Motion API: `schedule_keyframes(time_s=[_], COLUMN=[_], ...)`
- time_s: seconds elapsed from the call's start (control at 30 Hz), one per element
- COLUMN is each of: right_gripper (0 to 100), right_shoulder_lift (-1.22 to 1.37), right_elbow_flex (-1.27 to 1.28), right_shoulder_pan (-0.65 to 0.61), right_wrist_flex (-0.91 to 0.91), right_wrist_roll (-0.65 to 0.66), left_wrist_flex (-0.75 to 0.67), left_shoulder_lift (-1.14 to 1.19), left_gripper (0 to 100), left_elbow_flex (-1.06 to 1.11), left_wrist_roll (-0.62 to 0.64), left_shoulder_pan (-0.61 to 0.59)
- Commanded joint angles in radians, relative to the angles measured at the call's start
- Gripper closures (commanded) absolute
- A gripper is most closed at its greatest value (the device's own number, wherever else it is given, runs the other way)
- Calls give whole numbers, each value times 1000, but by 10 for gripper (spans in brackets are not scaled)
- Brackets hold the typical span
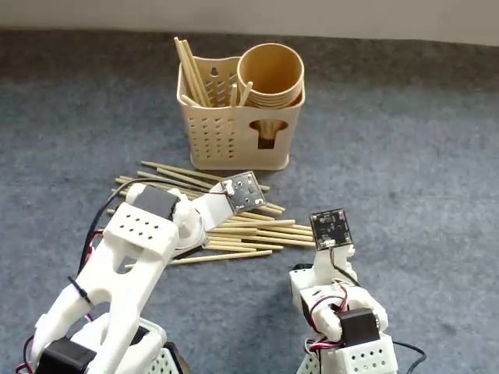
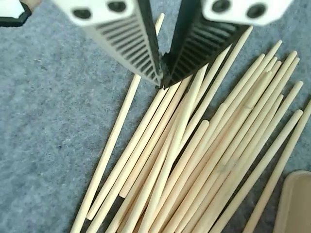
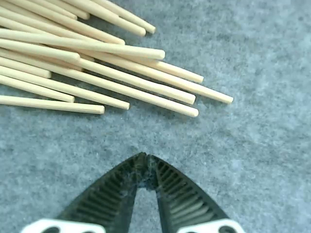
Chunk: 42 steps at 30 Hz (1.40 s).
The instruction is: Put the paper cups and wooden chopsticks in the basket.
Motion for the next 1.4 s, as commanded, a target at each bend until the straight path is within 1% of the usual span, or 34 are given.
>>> schedule_keyframes(time_s=[0.0,0.1,0.23,0.47,0.53,0.67,0.77,0.87,1.1,1.37], right_gripper=[991,991,991,991,991,991,991,991,991,991], right_shoulder_lift=[-10,-10,-10,-10,-10,-10,-10,-10,-10,-10], right_elbow_flex=[113,113,113,113,113,113,113,113,113,113], right_shoulder_pan=[-2,-2,-2,-2,-2,-2,-2,-2,-2,-2], right_wrist_flex=[5,5,5,5,5,5,5,5,5,5], right_wrist_roll=[12,12,12,12,12,12,12,12,12,12], left_wrist_flex=[8,-8,-121,-264,-252,-230,-229,-227,-112,-46], left_shoulder_lift=[22,53,102,305,351,380,380,377,377,374], left_gripper=[936,886,883,885,888,964,994,994,994,994], left_elbow_flex=[27,65,96,71,42,21,21,21,-76,-131], left_wrist_roll=[-5,-3,51,58,58,55,55,55,58,58], left_shoulder_pan=[45,90,91,91,90,99,99,94,90,90])
